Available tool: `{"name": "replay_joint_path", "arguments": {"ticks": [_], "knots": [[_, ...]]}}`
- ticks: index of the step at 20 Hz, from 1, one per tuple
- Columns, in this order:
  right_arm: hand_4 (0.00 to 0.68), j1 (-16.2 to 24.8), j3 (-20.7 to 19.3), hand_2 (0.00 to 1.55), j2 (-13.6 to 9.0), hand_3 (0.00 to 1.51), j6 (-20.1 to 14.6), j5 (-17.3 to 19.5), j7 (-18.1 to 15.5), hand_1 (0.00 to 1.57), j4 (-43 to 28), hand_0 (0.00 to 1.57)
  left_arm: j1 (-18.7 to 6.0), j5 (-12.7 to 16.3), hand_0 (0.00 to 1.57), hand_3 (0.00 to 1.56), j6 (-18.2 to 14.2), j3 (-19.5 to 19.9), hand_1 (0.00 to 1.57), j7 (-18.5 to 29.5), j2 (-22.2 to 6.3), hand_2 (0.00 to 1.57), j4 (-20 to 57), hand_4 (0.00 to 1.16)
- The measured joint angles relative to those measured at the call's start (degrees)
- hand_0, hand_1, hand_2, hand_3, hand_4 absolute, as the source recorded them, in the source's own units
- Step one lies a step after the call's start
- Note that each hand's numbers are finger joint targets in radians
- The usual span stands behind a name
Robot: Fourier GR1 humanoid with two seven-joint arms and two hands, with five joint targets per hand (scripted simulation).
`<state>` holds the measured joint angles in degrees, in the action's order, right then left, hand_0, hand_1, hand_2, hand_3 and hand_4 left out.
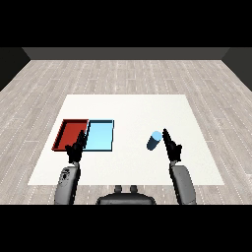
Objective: Pick the blue can and put it in the blue box
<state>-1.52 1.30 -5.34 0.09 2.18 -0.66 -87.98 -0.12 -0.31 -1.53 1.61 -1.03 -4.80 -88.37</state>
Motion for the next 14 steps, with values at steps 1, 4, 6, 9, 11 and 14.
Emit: {"name": "replay_joint_path", "arguments": {"ticks": [1, 4, 6, 9, 11, 14], "knots": [[0.0, -0.2, -0.7, 0.0, -0.2, 0.0, 0.2, -0.3, -0.3, 0.0, 0.2, 0.0, 0.0, -0.1, 0.0, 0.0, 0.1, 0.0, 0.0, 0.1, 0.0, 0.0, 0.0, 0.0], [0.0, -1.5, -4.5, 0.0, -2.8, 0.0, 2.6, -2.7, -1.2, 0.0, 1.8, 0.0, 0.0, -0.3, 0.0, 0.0, 0.9, -0.6, 0.0, 0.4, 0.0, 0.0, 0.0, 0.0], [0.0, -2.8, -7.6, 0.0, -5.6, 0.0, 5.1, -5.2, -0.9, 0.0, 2.8, 0.0, -0.3, -0.3, 0.0, 0.0, 1.8, -1.1, 0.0, 0.3, -0.2, 0.0, -0.3, 0.0], [0.0, -4.1, -9.9, 0.0, -5.2, 0.0, 9.1, -11.0, -5.7, 0.0, 1.6, 0.0, -1.6, 2.4, 0.0, 0.0, 2.6, 0.0, 0.0, 8.4, 1.5, 0.0, -3.2, 0.0], [0.0, -4.1, -11.6, 0.0, -5.8, 0.0, 12.2, -14.2, -8.7, 0.0, 2.0, 0.0, -1.3, 3.9, 0.0, 0.0, 3.5, 0.4, 0.0, 12.8, 2.3, 0.0, -4.3, 0.0], [0.0, -4.6, -13.9, 0.0, -7.5, 0.0, 16.8, -17.6, -12.1, 0.0, 4.4, 0.0, -1.1, 5.1, 0.0, 0.0, 4.7, 0.9, 0.0, 18.3, 2.8, 0.0, -3.9, 0.0]]}}
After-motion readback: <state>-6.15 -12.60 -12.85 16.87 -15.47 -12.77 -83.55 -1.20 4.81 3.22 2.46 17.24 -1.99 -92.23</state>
